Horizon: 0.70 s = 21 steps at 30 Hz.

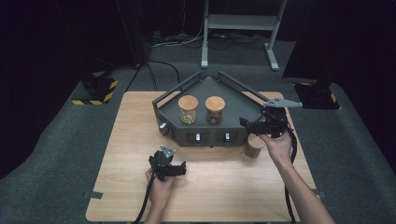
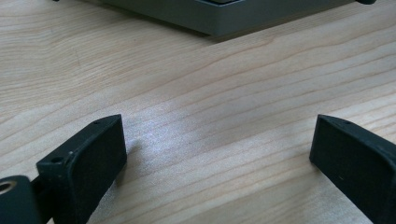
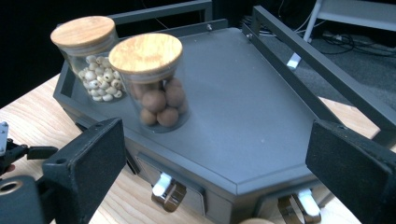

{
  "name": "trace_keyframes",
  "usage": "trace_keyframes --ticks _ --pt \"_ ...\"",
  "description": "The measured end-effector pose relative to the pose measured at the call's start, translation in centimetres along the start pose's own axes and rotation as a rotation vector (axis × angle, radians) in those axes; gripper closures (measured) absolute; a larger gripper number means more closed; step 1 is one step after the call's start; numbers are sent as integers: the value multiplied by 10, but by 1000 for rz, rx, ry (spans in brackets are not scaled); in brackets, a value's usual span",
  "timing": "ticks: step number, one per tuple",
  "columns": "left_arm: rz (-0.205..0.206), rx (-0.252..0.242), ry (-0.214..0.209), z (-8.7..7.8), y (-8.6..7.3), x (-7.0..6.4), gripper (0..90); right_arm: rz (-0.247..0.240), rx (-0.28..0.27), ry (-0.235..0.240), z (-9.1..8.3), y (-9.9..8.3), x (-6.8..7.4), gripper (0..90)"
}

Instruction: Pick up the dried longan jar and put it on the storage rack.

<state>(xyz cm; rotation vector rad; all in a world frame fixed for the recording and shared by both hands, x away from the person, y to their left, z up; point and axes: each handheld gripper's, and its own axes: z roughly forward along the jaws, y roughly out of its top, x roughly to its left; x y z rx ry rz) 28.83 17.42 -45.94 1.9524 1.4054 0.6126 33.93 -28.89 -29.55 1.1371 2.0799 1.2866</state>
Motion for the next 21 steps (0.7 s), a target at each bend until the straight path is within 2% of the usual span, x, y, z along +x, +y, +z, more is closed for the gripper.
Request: trace_keyframes --ticks 11,13,14,16,19,21 --pt "0 0 0 0 0 0 37 -2 -10 -14 -11 -15 -5 48" --pt "0 0 0 0 0 0 37 12 -39 5 -15 -18 -11 52" --pt "1 -1 0 0 0 0 37 3 -47 0 -15 -20 -11 53" --pt "1 -2 4 0 -1 -1 41 -7 -28 -6 -16 -21 -10 51" --pt "0 -2 2 0 -1 -1 42 -12 -42 -2 -18 -34 -10 53" --pt "0 -3 2 0 -1 -1 41 -4 -33 -12 -16 -41 -10 52"
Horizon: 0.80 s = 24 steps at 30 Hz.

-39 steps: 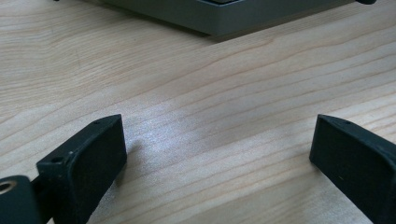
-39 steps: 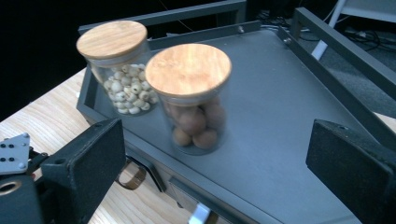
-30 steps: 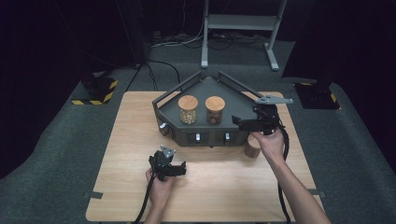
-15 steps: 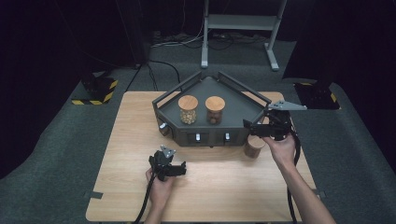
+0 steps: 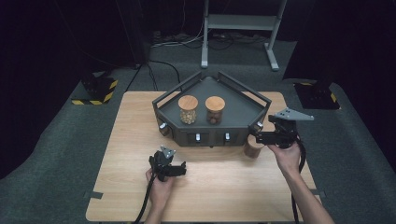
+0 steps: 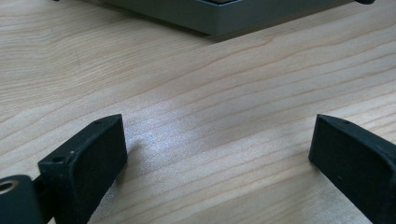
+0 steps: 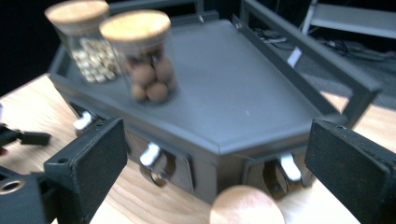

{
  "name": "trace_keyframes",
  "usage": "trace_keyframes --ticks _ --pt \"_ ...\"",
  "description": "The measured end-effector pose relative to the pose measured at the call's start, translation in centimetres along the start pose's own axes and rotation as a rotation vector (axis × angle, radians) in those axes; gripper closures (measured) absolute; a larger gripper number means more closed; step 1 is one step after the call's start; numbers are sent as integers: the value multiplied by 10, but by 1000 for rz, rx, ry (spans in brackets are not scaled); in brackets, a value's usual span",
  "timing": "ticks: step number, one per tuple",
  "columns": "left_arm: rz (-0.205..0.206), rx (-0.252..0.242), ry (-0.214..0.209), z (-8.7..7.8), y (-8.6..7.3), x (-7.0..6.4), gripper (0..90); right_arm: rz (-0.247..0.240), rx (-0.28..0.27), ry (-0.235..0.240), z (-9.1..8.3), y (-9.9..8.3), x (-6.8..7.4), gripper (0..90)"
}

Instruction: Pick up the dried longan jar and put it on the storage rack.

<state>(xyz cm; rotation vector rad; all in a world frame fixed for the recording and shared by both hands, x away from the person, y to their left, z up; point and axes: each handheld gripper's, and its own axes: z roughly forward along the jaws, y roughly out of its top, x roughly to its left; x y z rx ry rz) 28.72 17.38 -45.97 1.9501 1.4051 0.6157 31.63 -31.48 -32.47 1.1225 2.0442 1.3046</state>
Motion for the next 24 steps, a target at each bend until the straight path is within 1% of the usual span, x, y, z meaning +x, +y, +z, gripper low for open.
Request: trace_keyframes --ticks 2,6,12,15,17,19,24 --pt "0 0 0 0 0 0 42 19 8 -6 0 -8 -1 52" --pt "0 0 0 0 0 0 42 27 -4 -29 -3 -22 1 52" --pt "0 0 0 0 0 0 42 32 8 -56 -7 -34 1 51" --pt "0 0 0 0 0 0 42 13 12 -81 -8 -41 5 51" --pt "0 0 -1 0 0 0 42 15 19 -89 -7 -47 5 51" --pt "0 0 -1 0 0 0 42 29 17 -90 -8 -52 3 51" --pt "0 0 -1 0 0 0 41 42 9 -98 -10 -63 0 50"
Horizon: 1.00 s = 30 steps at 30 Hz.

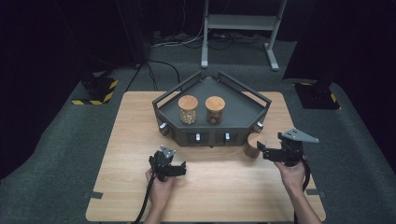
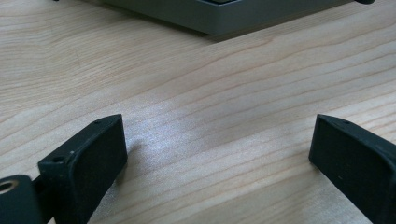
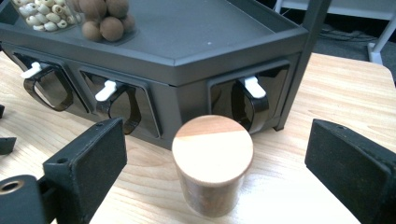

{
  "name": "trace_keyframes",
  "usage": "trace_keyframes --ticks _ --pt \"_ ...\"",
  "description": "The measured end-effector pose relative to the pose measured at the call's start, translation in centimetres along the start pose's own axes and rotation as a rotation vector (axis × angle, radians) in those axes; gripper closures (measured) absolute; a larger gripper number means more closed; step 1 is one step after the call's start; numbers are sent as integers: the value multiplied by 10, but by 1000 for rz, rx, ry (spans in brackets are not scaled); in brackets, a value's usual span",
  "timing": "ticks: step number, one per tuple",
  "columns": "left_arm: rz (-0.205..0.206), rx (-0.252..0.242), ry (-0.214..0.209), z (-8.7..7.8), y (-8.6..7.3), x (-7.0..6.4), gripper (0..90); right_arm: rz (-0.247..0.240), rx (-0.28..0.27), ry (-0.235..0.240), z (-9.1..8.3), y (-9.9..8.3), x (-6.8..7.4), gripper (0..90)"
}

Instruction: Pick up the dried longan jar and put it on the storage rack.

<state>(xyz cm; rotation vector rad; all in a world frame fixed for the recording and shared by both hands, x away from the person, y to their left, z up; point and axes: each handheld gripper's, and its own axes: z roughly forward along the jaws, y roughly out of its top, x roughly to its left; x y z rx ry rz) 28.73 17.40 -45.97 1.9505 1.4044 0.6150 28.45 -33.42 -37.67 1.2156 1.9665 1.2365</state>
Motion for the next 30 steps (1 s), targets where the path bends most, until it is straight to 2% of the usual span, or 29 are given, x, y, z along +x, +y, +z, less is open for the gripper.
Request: trace_keyframes --ticks 9,15,22,30 --pt "1 0 0 0 0 0 41 28 13 -19 2 -20 -1 50" --pt "3 2 -1 0 0 0 41 85 24 -25 6 -47 -3 53" --pt "4 2 -1 0 0 0 41 87 65 -61 13 -66 0 57" --pt "4 2 -1 0 0 0 41 58 135 -89 24 -77 3 57"
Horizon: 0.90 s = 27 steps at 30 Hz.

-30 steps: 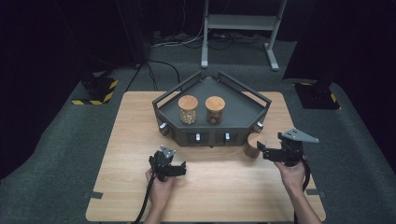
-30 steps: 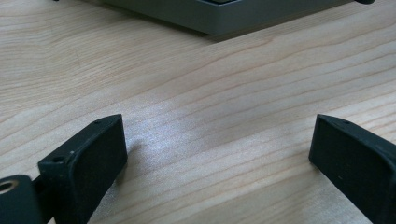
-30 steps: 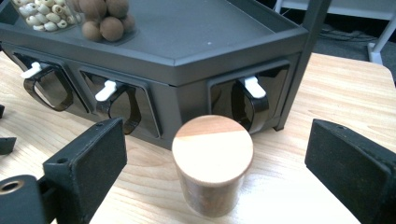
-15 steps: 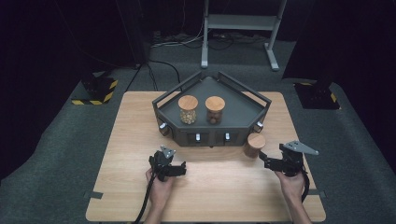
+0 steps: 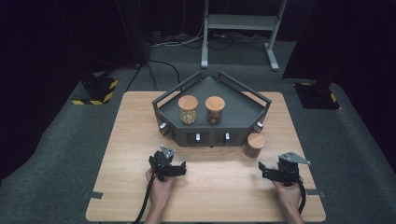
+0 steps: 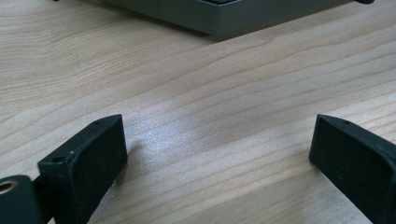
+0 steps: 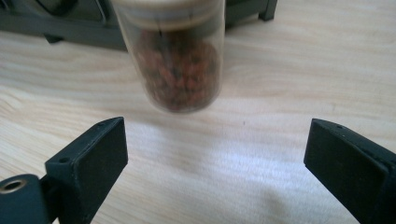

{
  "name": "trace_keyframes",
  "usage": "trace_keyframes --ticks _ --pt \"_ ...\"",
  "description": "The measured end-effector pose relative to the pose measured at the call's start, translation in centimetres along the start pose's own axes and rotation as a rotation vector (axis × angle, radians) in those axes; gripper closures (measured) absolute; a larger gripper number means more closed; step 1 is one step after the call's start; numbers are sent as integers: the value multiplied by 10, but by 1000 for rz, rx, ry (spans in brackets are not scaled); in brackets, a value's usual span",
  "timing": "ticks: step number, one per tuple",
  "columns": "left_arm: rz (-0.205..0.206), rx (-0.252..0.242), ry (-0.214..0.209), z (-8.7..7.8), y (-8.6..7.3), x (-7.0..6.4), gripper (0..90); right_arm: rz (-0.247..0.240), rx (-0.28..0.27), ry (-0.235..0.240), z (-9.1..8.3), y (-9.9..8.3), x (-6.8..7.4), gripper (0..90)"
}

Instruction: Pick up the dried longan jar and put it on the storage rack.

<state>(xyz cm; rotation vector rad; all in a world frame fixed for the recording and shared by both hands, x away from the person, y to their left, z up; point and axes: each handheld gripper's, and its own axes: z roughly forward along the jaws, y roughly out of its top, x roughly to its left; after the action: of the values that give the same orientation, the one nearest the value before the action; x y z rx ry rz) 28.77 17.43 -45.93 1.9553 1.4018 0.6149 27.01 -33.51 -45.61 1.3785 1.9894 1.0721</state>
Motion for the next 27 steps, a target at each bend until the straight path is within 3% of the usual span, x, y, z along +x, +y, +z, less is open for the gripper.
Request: trace_keyframes --ticks 14,18,27 --pt "0 0 0 0 0 0 41 -31 69 -11 13 2 4 60" --pt "-1 -1 0 0 0 0 42 -56 126 -26 20 12 8 56" --pt "-1 -3 1 0 -1 0 43 -64 127 -17 21 13 5 51"
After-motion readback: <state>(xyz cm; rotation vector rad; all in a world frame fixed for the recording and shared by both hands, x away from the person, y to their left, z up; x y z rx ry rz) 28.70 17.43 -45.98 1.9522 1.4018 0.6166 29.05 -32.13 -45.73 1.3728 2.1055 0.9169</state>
